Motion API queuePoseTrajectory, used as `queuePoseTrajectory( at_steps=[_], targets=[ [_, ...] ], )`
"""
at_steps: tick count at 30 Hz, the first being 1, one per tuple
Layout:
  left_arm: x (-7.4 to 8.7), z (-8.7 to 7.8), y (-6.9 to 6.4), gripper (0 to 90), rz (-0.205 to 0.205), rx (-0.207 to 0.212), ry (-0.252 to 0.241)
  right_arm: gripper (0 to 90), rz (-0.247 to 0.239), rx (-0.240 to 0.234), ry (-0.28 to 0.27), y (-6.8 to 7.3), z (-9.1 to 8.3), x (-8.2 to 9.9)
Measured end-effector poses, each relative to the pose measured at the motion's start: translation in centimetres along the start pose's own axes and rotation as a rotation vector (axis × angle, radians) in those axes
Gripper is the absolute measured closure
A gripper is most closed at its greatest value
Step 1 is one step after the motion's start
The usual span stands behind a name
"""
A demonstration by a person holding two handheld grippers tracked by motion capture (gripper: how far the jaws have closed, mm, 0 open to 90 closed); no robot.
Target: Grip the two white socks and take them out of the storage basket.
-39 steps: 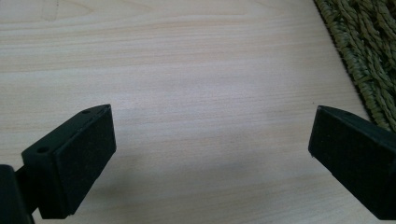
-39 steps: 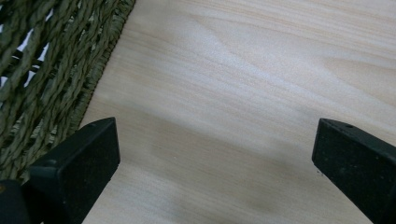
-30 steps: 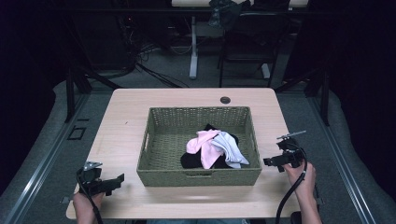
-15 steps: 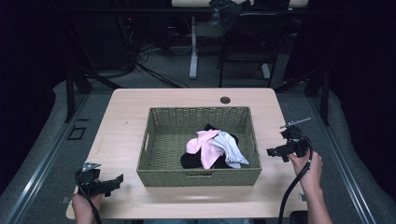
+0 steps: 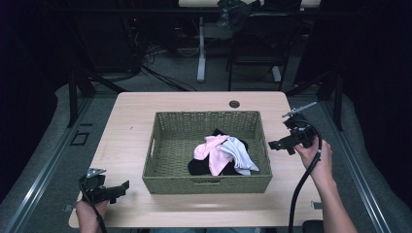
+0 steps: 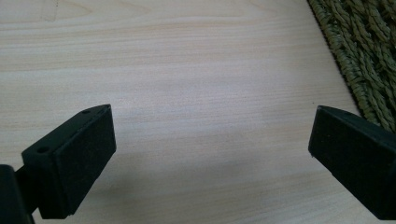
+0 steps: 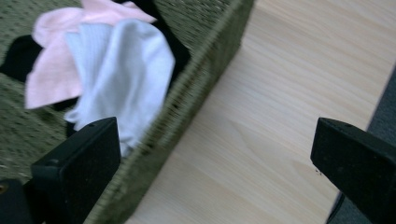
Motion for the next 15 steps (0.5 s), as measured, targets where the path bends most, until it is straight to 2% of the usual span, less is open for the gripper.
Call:
queuePoseTrajectory(
  at_steps=[3, 4, 5, 6, 7, 10, 13, 15],
  targets=[
    [0.0, -0.1, 0.0, 0.9, 0.000, 0.001, 0.000, 1.4, -0.030, -0.035, 0.031, 1.6, 0.4, -1.2],
    [0.0, -0.1, 0.1, 1.0, -0.001, -0.001, -0.003, 1.4, -0.031, -0.053, 0.022, 2.2, 0.7, -1.8],
    [0.0, -0.1, 0.1, 1.0, -0.001, -0.001, -0.003, 1.4, -0.031, -0.053, 0.022, 2.2, 0.7, -1.8],
    [0.0, -0.1, 0.1, 1.0, -0.003, 0.000, -0.004, 2.9, -0.058, -0.056, 0.062, 3.0, 1.1, -2.4],
    [0.0, -0.1, 0.1, 1.0, -0.003, 0.000, -0.005, 4.2, -0.064, -0.062, 0.066, 3.5, 1.4, -2.8],
    [0.0, -0.1, 0.1, 1.0, -0.001, 0.000, -0.004, 6.8, -0.090, -0.073, 0.088, 4.4, 2.3, -3.8],
    [0.0, -0.1, 0.1, 1.0, -0.002, 0.002, -0.005, 8.6, -0.097, -0.072, 0.102, 4.8, 2.9, -4.3],
    [0.0, -0.1, 0.1, 0.9, 0.000, 0.002, -0.004, 14.7, -0.105, -0.072, 0.126, 5.2, 4.0, -4.9]
  ],
)
Point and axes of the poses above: each handheld gripper's, and its own axes: z roughly forward along the jaws, x roughly out of its underside, y roughly to its left, the point moved 9 cm from there along z, roughly forward along the jaws, and after that the axes turned 9 degrees about -x, right-handed, at the moved point
